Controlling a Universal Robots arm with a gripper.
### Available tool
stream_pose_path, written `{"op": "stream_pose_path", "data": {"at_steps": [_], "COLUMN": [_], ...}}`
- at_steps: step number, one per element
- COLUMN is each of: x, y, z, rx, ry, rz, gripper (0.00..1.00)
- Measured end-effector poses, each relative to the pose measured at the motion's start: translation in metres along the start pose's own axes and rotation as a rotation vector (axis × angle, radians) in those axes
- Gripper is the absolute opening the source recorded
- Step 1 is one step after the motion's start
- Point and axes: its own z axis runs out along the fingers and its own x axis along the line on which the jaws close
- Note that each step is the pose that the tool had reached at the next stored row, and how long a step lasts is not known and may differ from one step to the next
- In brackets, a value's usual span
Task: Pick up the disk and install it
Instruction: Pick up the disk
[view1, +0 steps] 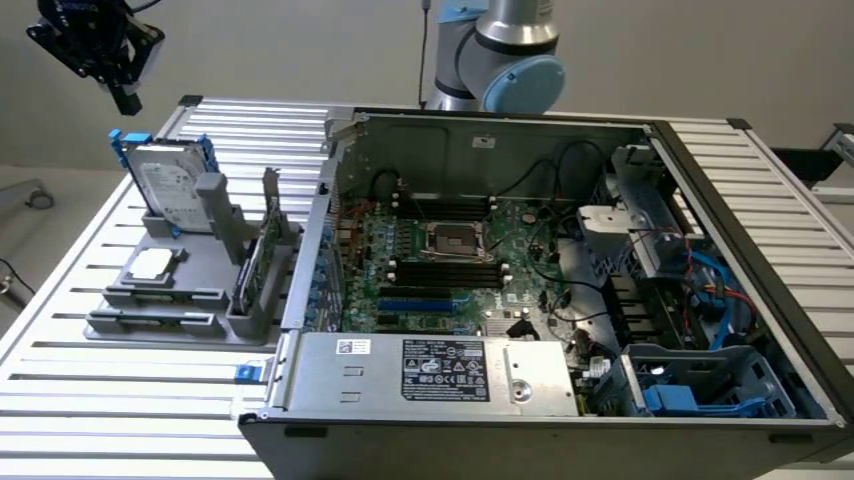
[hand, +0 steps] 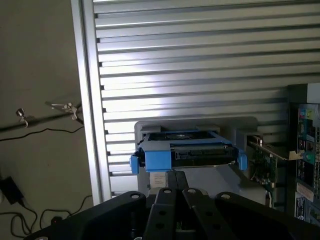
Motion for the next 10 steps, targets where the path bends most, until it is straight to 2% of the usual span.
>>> {"op": "stream_pose_path", "data": {"at_steps": [6,10], "x": [0.0,0.0003], "y": [0.0,0.0], "z": [0.0,0.0004], "rx": [0.0,0.0002], "ry": [0.0,-0.0031], "rz": [-0.003,-0.065], "gripper": [0.11,0.11]}}
